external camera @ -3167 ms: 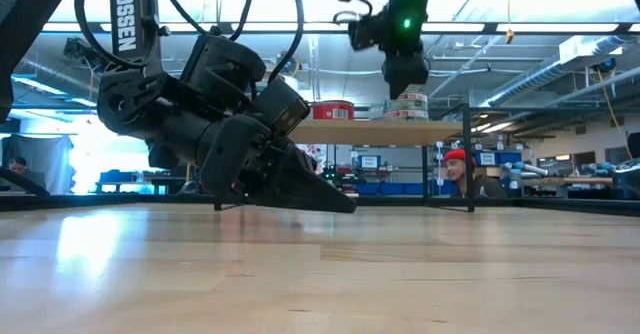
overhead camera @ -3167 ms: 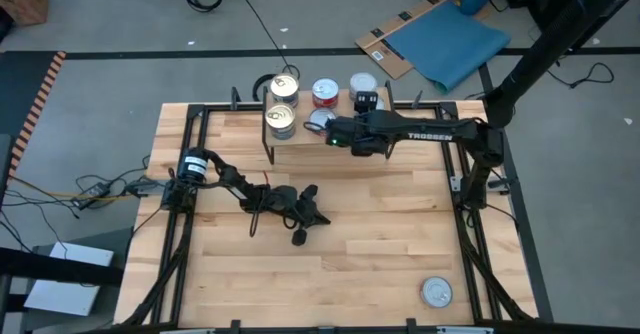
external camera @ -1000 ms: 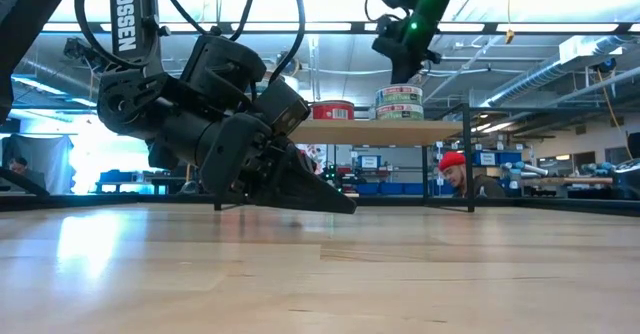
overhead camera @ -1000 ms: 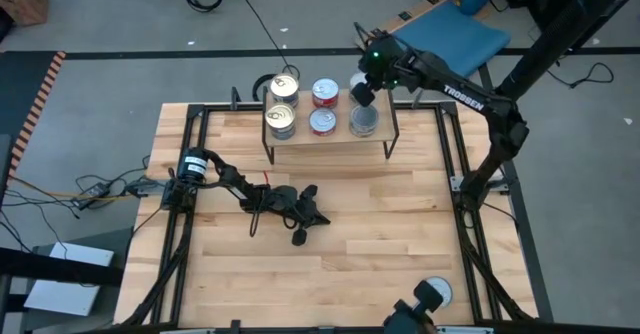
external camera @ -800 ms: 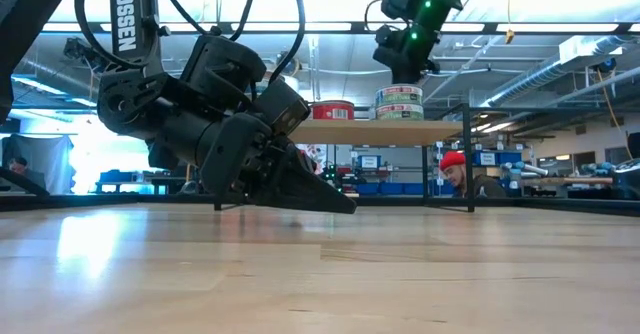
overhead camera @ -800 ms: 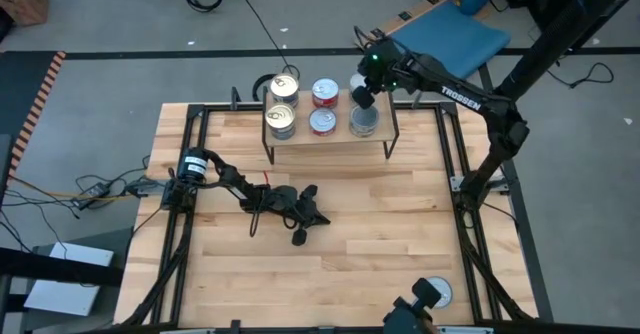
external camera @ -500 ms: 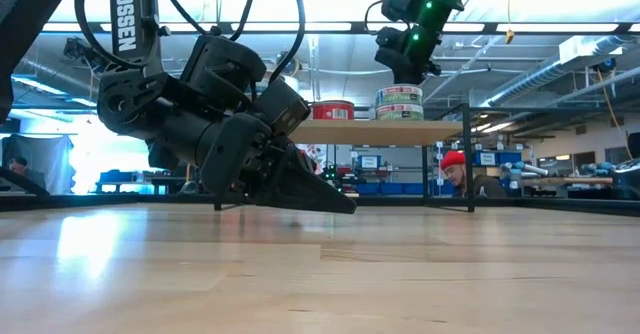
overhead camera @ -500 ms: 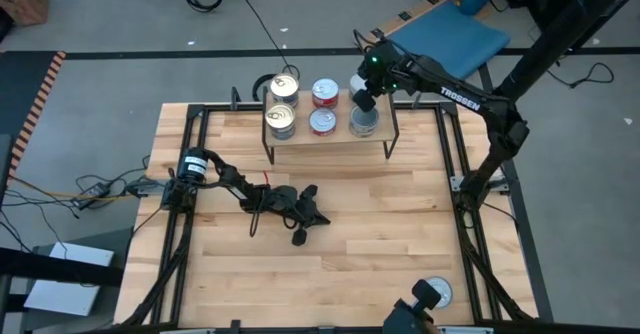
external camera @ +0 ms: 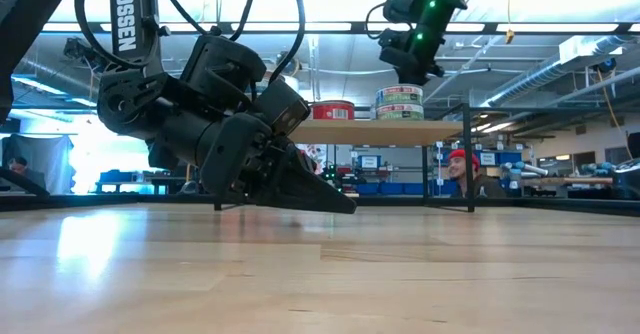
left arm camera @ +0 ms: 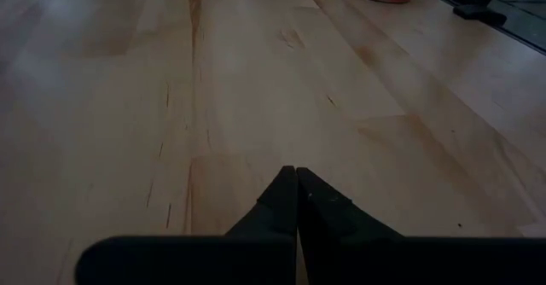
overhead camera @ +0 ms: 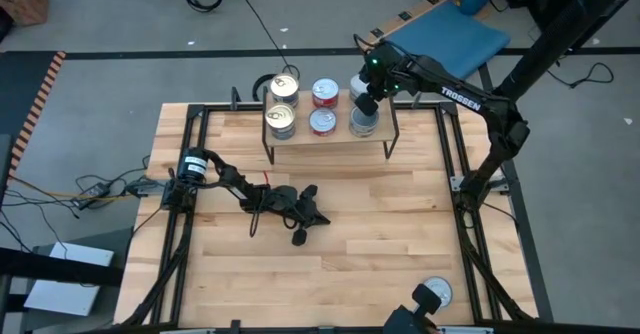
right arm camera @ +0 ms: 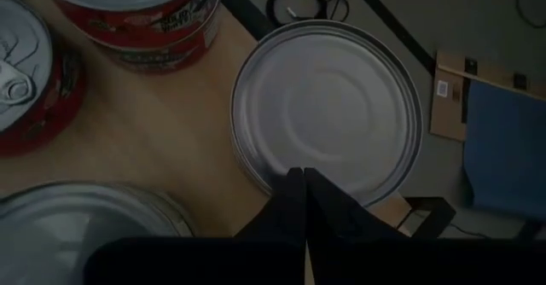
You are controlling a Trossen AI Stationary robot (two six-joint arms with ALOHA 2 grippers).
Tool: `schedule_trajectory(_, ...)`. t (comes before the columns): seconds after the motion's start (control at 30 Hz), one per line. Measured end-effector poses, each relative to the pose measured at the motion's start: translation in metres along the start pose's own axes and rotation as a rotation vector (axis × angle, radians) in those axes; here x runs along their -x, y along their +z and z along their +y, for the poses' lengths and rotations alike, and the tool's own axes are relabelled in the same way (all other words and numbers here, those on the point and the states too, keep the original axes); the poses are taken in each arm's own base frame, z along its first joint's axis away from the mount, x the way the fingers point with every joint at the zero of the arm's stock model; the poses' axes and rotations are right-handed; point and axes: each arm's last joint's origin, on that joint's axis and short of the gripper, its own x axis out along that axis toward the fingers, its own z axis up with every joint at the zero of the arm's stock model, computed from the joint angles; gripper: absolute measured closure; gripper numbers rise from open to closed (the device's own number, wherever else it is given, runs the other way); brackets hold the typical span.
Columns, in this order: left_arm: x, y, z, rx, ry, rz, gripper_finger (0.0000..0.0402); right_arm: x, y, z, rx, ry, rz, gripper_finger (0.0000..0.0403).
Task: Stack canned seafood by type on shelf
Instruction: Adjust the green tuna cans on the shelf, then stack the red tuna on top of the other red tuna can on the shelf
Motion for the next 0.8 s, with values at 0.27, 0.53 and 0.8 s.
schedule_trajectory(0.27,0.000,0.000,0.000,0.000,0.000,0.000,0.0396,0.002,-0.002,0.002,0.009,0.006,0.014,0.0398)
schedule_trajectory(0.53,0.000,0.000,0.000,0.000,0.000,0.000,0.0396,0.063,0.005,0.018,0.079,-0.098,-0.134,0.0389)
schedule_trajectory(0.8,0.000,0.000,0.000,-0.005,0.000,0.000,0.0396,0.130,-0.034,0.068,0.178,0.062,-0.140,0.0399)
